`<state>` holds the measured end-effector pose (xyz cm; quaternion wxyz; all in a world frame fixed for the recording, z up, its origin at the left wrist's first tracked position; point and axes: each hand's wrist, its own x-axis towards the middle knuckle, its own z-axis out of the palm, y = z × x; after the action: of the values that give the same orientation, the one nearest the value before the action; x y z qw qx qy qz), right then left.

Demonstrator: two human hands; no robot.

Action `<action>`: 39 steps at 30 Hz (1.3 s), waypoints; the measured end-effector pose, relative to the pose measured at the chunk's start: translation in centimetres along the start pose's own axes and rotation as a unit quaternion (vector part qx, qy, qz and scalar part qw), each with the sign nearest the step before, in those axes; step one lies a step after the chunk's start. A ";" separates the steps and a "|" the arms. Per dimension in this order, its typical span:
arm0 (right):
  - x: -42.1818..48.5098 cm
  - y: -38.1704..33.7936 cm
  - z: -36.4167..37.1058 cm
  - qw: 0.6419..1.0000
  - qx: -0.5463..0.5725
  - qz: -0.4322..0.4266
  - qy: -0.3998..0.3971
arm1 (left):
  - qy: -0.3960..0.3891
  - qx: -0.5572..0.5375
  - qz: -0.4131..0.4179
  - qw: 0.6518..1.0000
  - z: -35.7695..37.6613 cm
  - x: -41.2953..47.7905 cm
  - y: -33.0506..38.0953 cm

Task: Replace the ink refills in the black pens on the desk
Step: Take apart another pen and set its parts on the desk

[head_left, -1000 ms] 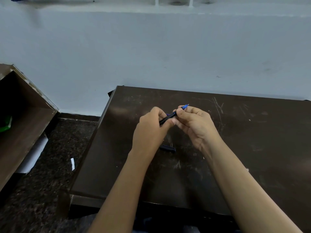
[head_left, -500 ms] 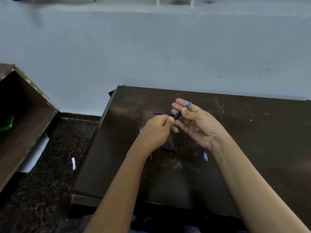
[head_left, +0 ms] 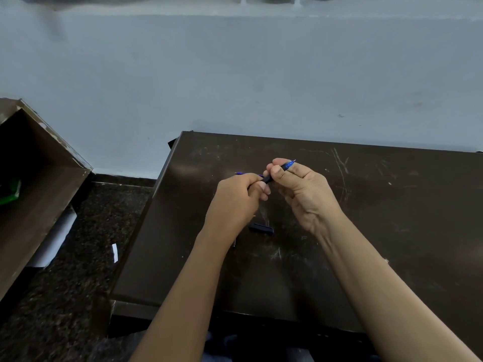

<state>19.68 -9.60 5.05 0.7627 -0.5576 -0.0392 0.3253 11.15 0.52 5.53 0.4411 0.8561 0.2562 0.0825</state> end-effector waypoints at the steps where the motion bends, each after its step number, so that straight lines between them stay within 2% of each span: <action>1: 0.1 0.2 -0.3 1.000 -0.029 0.008 -0.008 | 0.013 0.034 0.003 0.999 0.0 -0.1 -0.1; 3: 0.4 0.8 -0.9 0.992 -0.116 0.028 -0.029 | 0.041 0.101 -0.006 0.994 -0.3 -0.1 -0.3; 4: 0.5 1.3 -1.3 0.978 -0.207 0.028 -0.023 | 0.049 0.121 -0.018 0.991 -0.5 -0.2 -0.4; 5: 0.6 1.9 -1.7 0.939 -0.345 0.015 -0.005 | 0.051 0.131 -0.028 0.990 -0.7 -0.2 -0.4; 6: 0.6 2.7 -2.1 0.874 -0.487 -0.002 0.009 | 0.049 0.137 -0.034 0.989 -0.8 -0.2 -0.4; 7: 0.5 3.5 -2.3 0.807 -0.591 -0.019 0.004 | 0.045 0.140 -0.038 0.988 -0.9 -0.2 -0.5; 8: 0.3 4.2 -2.2 0.758 -0.651 -0.028 -0.016 | 0.040 0.142 -0.040 0.988 -0.9 -0.2 -0.5; 9: 0.2 4.9 -2.2 0.734 -0.677 -0.027 -0.041 | 0.036 0.144 -0.044 0.988 -0.9 -0.3 -0.4; 14: 0.1 6.8 -2.6 0.684 -0.721 -0.030 -0.102 | 0.023 0.153 -0.057 0.986 -1.0 -0.2 -0.5; 17: 0.4 6.3 -3.0 0.697 -0.712 -0.043 -0.073 | 0.018 0.150 -0.057 0.987 -1.0 -0.2 -0.6; 21: 1.2 3.5 -4.2 0.767 -0.629 -0.123 0.033 | 0.013 0.146 -0.061 0.987 -1.1 -0.2 -0.7; 24: 1.4 1.5 -5.1 0.794 -0.576 -0.175 0.083 | 0.010 0.144 -0.059 0.988 -1.0 -0.2 -0.5; 26: 1.2 0.7 -5.2 0.809 -0.548 -0.192 0.089 | 0.005 0.142 -0.063 0.988 -1.0 -0.2 -0.4; 31: 0.8 0.1 -5.0 0.807 -0.532 -0.243 0.080 | -0.001 0.150 -0.064 0.987 -0.8 -0.2 -0.4; 39: 0.6 0.2 -4.4 0.798 -0.549 -0.238 0.070 | -0.004 0.148 -0.059 0.987 -0.7 -0.1 -0.4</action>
<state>21.95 -12.89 3.03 0.3831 -0.8770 -0.2894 0.0180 10.65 1.16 5.62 0.3141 0.8959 0.3138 0.0145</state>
